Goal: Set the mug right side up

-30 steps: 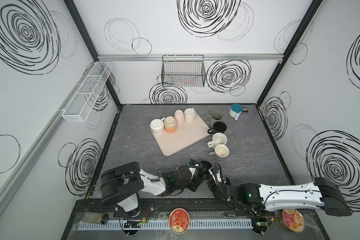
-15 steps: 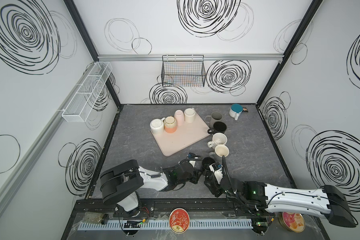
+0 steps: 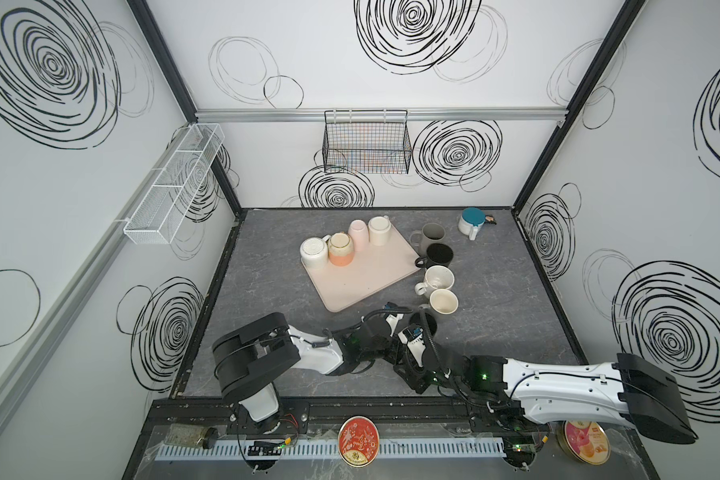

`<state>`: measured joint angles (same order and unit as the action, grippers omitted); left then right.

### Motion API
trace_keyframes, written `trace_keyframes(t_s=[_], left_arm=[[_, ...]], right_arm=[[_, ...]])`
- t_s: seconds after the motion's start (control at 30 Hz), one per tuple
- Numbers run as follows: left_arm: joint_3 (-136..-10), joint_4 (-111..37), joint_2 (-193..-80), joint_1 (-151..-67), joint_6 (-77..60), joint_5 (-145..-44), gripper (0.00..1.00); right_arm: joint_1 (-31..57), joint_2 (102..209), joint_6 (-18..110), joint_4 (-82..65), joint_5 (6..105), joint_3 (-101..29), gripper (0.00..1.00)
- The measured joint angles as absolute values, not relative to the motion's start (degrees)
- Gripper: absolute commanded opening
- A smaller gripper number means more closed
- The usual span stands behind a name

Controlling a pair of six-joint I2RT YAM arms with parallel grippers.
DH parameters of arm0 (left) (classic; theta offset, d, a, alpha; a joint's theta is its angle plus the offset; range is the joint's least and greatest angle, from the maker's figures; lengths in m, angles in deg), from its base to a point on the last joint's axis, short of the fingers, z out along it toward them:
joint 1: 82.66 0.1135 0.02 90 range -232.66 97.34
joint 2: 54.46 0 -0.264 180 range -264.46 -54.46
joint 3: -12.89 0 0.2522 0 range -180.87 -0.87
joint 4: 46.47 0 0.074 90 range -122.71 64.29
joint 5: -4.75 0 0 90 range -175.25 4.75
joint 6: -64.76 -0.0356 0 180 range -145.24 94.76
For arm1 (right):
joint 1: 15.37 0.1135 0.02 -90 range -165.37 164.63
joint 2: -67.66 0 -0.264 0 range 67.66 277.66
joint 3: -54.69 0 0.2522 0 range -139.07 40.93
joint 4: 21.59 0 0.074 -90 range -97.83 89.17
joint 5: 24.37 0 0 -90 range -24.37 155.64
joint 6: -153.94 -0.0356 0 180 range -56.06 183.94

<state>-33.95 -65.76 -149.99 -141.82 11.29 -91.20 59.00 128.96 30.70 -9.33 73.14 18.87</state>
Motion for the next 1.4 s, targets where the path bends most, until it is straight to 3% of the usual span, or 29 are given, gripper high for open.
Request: trace_keyframes(t_s=[0.23, 0.37, 0.7, 0.87, 1.17, 1.4], left_arm=[[-35.5, -65.9, -152.3, -140.0, 7.2, -94.3, 0.35], [-35.8, -65.1, -152.0, -138.4, 6.4, -95.0, 0.43], [-36.1, -52.8, -138.7, -134.7, 6.3, -92.7, 0.57], [-42.7, -43.6, -138.2, -137.3, 6.9, -87.9, 0.62], [-56.9, -32.0, -148.2, -141.2, 7.0, -79.2, 0.62], [-65.4, -24.9, -155.9, -142.2, 5.3, -74.9, 0.47]], right_arm=[[58.4, 133.6, 31.5, -5.7, 71.7, 14.7, 0.41], [58.3, 132.8, 31.5, -3.2, 70.6, 12.4, 0.42], [49.6, 112.6, 30.3, 4.2, 69.6, 6.1, 0.41], [41.7, 109.7, 28.5, 11.4, 71.2, 3.8, 0.39], [32.1, 115.3, 25.6, 23.4, 76.5, -2.1, 0.4], [25.2, 115.1, 25.9, 25.1, 75.5, -2.0, 0.39]])
